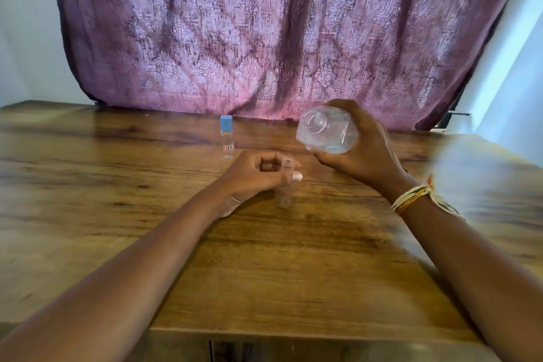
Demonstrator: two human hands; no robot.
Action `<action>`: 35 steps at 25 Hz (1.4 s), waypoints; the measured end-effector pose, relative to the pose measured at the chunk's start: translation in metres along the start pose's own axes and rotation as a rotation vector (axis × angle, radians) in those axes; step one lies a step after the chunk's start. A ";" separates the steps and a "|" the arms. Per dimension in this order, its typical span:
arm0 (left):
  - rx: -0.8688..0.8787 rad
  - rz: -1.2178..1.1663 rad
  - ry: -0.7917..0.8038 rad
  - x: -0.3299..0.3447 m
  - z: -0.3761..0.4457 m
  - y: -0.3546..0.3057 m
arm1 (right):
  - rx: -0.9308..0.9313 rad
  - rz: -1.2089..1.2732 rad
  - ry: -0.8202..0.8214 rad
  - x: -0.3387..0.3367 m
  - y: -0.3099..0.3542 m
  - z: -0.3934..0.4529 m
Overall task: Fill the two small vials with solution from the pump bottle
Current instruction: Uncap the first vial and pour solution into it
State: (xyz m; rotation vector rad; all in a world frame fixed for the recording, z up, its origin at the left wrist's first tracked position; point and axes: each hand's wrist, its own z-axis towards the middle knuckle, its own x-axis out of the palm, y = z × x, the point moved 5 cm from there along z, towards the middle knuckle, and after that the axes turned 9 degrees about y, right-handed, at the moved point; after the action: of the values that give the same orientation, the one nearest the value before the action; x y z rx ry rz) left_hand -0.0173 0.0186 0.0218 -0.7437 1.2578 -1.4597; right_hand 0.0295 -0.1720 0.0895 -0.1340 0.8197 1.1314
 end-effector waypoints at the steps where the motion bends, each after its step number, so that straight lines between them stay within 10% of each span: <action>1: -0.002 -0.022 -0.003 -0.001 0.001 0.001 | -0.008 -0.024 0.018 -0.003 -0.001 0.000; 35: -0.003 -0.106 0.017 0.002 -0.002 -0.004 | -0.236 -0.455 0.153 0.000 0.022 0.002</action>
State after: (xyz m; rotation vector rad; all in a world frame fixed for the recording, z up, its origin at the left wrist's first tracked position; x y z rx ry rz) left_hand -0.0211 0.0173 0.0249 -0.8117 1.2496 -1.5530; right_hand 0.0120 -0.1611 0.0972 -0.5808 0.7387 0.7878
